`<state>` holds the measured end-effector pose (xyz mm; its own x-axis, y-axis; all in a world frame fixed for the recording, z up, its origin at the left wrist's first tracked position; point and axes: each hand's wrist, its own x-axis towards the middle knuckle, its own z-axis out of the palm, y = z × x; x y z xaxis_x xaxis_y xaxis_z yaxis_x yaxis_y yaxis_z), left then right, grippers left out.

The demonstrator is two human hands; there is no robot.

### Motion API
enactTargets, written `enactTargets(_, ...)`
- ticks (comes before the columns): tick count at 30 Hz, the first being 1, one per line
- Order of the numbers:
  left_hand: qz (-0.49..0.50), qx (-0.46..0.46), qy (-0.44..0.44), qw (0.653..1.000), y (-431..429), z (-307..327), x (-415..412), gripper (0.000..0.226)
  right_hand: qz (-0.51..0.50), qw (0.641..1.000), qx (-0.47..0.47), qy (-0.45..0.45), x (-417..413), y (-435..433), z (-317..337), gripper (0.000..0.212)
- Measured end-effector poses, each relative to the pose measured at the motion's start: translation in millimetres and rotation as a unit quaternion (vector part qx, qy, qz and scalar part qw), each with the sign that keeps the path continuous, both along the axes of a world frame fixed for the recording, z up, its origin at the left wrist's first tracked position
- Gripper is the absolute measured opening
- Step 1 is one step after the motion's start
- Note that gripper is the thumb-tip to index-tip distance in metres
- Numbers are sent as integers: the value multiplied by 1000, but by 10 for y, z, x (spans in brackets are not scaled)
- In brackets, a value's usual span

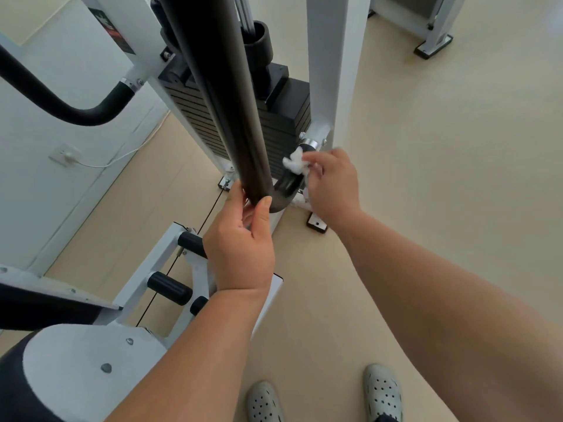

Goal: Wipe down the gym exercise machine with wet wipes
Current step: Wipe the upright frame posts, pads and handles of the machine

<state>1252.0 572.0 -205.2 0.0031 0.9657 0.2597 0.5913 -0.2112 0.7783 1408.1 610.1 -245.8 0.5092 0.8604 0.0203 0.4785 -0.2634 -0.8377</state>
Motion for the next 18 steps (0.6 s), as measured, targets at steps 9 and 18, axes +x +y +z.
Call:
enactTargets(9, -3, 6, 14, 1000, 19, 25, -19, 37, 31, 998, 23, 46, -430, -390, -55, 27)
enactTargets(18, -13, 21, 29, 999, 58, -8, -67, 34, -58, 995, 13, 83, -343, -79, -89, 33)
